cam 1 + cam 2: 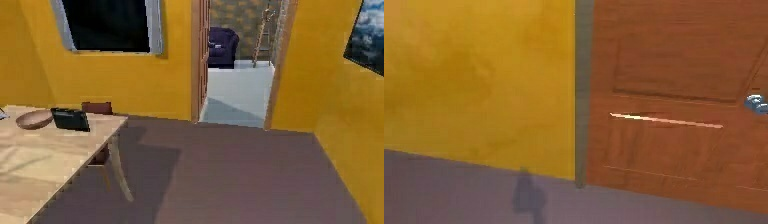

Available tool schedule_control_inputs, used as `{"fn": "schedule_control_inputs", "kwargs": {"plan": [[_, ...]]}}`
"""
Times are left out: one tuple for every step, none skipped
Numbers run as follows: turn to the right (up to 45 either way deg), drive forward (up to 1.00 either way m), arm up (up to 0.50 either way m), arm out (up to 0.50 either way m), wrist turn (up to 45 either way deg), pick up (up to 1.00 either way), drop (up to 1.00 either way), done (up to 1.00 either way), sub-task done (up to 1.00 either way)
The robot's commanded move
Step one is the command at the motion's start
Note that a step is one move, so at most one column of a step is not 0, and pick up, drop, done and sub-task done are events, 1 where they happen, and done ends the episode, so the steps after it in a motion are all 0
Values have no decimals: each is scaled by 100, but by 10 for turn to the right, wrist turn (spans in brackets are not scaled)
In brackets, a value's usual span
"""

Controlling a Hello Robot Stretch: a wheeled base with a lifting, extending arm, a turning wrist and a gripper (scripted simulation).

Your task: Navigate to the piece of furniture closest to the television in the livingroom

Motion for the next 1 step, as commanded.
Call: {"fn": "schedule_control_inputs", "kwargs": {"plan": [[0, 25, 0, 0, 0, 0, 0, 0, 0]]}}
